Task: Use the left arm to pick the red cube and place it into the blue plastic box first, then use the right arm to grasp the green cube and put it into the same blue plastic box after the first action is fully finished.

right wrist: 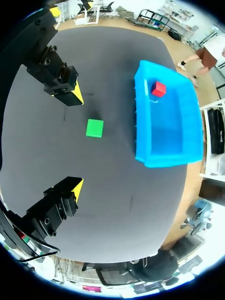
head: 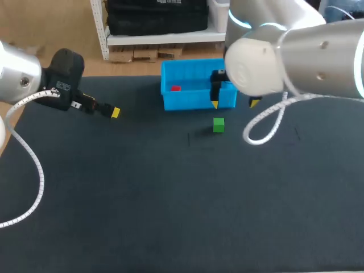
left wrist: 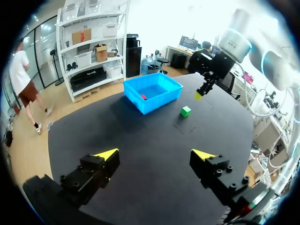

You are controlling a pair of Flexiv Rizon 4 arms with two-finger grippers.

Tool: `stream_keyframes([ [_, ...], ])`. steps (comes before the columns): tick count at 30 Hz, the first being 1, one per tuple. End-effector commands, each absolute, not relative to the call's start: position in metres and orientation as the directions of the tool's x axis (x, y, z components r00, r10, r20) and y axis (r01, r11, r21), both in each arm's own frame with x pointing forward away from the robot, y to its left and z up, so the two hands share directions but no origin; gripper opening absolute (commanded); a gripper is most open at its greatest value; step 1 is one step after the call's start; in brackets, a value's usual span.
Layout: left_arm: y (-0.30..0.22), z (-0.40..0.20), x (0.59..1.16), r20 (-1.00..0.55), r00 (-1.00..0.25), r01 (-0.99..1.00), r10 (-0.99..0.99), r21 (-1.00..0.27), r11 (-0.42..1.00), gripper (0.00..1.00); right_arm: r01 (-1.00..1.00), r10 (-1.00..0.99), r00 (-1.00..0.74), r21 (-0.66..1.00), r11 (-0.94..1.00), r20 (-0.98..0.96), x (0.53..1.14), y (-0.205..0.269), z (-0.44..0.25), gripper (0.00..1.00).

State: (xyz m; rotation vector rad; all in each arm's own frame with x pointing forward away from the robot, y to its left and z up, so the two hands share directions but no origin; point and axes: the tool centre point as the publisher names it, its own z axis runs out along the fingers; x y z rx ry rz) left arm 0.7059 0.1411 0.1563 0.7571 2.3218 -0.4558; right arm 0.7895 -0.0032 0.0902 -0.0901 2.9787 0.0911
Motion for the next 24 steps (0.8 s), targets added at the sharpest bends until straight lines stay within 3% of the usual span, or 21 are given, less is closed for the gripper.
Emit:
stream_keyframes([
  [1, 0.14, 0.156, 0.707, -0.67, -0.627, 0.621, 0.398, -0.121, 0.774, 1.0, -0.066, -0.061, -0.993, 0.047, 0.997, -0.105, 0.8, 0.004, 0.084, 1.0],
  [24, 0.14, 0.156, 0.707, -0.67, -0.627, 0.621, 0.398, -0.121, 0.774, 1.0, -0.131, -0.12, -0.976, 0.051, 0.99, -0.182, 0.805, 0.016, 0.034, 1.0],
])
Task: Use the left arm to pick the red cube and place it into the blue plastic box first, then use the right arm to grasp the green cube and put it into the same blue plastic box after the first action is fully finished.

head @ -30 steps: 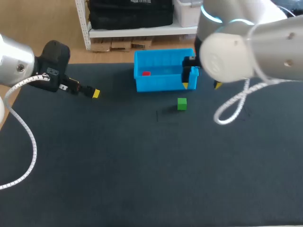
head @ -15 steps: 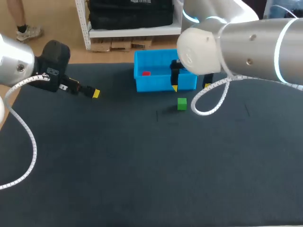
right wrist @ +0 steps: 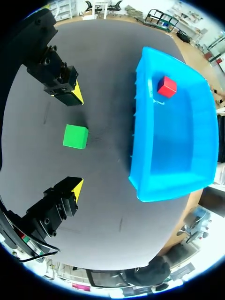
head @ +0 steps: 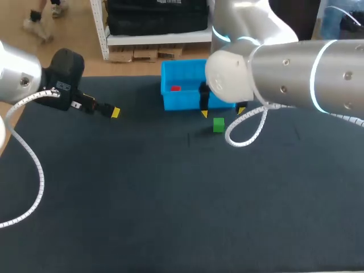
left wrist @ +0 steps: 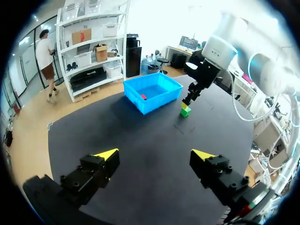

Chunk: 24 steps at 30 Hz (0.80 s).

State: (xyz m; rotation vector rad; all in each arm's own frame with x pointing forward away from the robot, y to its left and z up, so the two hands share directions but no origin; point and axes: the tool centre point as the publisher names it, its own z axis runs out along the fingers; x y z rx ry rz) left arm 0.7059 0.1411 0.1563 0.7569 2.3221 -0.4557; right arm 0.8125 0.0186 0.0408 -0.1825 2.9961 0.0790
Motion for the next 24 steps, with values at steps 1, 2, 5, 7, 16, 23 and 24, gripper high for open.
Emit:
stream_keyframes([
  [1, 0.14, 0.156, 0.707, -0.67, -0.627, 0.621, 0.398, -0.121, 0.774, 1.0, -0.13, -0.119, -0.976, 0.051, 0.99, -0.181, 0.806, 0.017, 0.032, 1.0],
  [2, 0.14, 0.156, 0.707, -0.67, -0.627, 0.621, 0.398, -0.121, 0.774, 1.0, -0.131, -0.12, -0.976, 0.05, 0.99, -0.18, 0.806, 0.017, 0.029, 1.0],
  [5, 0.14, 0.156, 0.707, -0.67, -0.627, 0.621, 0.398, -0.121, 0.774, 1.0, -0.134, -0.121, -0.977, 0.061, 0.989, -0.176, 0.807, 0.017, 0.023, 1.0],
  [7, 0.14, 0.156, 0.707, -0.67, -0.627, 0.621, 0.398, -0.121, 0.774, 1.0, -0.138, -0.125, -0.977, 0.062, 0.989, -0.171, 0.809, 0.018, 0.02, 1.0],
  [16, 0.14, 0.156, 0.707, -0.67, -0.627, 0.621, 0.398, -0.121, 0.774, 1.0, -0.139, -0.125, -0.98, 0.078, 0.987, -0.155, 0.812, 0.02, 0.012, 1.0],
  [23, 0.14, 0.156, 0.707, -0.67, -0.627, 0.621, 0.398, -0.121, 0.774, 1.0, -0.142, -0.133, -0.984, 0.067, 0.988, -0.12, 0.814, 0.021, 0.008, 1.0],
  [24, 0.14, 0.156, 0.707, -0.67, -0.627, 0.621, 0.398, -0.121, 0.774, 1.0, -0.143, -0.135, -0.984, 0.065, 0.988, -0.112, 0.815, 0.022, 0.008, 1.0],
])
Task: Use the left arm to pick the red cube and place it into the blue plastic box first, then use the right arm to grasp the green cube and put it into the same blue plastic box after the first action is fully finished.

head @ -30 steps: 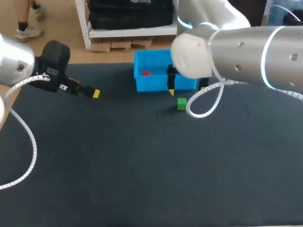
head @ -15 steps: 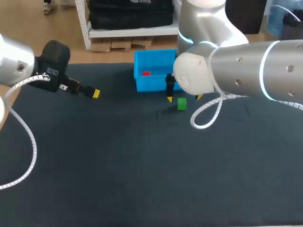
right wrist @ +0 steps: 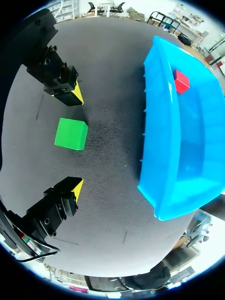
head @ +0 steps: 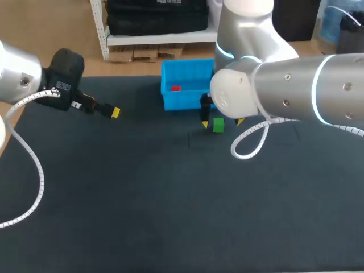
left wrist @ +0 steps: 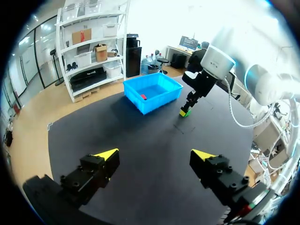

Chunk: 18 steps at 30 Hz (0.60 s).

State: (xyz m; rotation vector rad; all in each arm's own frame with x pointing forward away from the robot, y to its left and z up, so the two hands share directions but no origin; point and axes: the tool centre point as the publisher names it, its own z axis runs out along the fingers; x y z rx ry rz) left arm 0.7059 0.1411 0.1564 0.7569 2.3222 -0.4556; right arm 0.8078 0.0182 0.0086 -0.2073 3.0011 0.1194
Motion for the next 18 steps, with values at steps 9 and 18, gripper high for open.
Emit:
stream_keyframes([
  [9, 0.1404, 0.1558, 0.7074, -0.67, -0.627, 0.621, 0.398, -0.121, 0.774, 1.0, -0.143, -0.138, -0.986, 0.057, 0.988, -0.089, 0.816, 0.0228, 0.0038, 1.0],
  [18, 0.1404, 0.1558, 0.7074, -0.67, -0.627, 0.621, 0.398, -0.121, 0.774, 1.0, -0.142, -0.137, -0.987, 0.062, 0.988, -0.085, 0.816, 0.0228, -0.0009, 0.06],
])
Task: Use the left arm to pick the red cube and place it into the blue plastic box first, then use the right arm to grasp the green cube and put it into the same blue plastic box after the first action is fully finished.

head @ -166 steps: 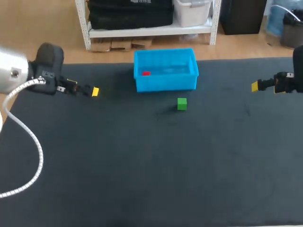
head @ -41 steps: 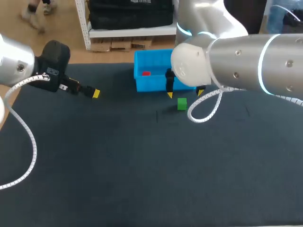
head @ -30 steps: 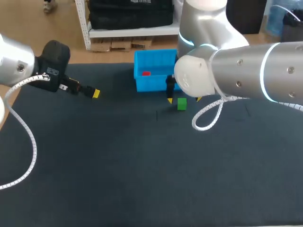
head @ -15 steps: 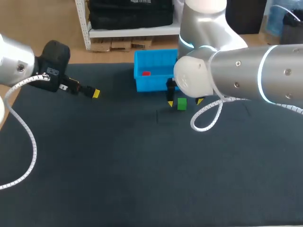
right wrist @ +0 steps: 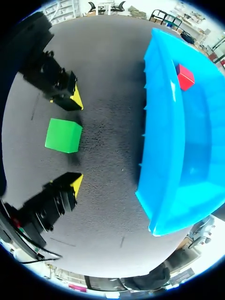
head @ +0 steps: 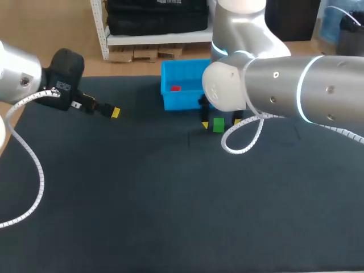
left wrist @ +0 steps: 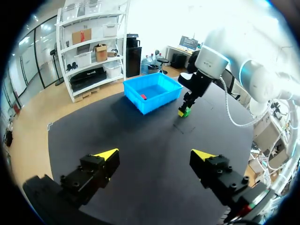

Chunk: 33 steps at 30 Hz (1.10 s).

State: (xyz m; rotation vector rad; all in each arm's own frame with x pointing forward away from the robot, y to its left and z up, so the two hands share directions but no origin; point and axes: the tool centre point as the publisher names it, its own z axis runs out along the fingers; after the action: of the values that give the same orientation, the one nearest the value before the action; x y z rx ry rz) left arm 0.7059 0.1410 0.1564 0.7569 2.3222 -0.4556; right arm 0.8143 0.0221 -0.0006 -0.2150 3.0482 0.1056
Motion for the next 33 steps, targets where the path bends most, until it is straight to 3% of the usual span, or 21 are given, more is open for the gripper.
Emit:
stream_keyframes([
  [1, 0.14, 0.156, 0.707, -0.67, -0.627, 0.621, 0.398, -0.121, 0.774, 1.0, -0.143, -0.137, -0.987, 0.061, 0.988, -0.086, 0.816, 0.023, -0.001, 0.0],
  [18, 0.14, 0.156, 0.707, -0.67, -0.627, 0.621, 0.398, -0.121, 0.774, 1.0, -0.139, -0.136, -0.986, 0.03, 0.99, -0.099, 0.815, 0.025, 0.018, 0.0],
  [33, 0.14, 0.156, 0.707, -0.67, -0.627, 0.621, 0.398, -0.121, 0.774, 1.0, -0.134, -0.142, -0.97, -0.054, 0.989, -0.199, 0.822, 0.019, 0.101, 0.0],
])
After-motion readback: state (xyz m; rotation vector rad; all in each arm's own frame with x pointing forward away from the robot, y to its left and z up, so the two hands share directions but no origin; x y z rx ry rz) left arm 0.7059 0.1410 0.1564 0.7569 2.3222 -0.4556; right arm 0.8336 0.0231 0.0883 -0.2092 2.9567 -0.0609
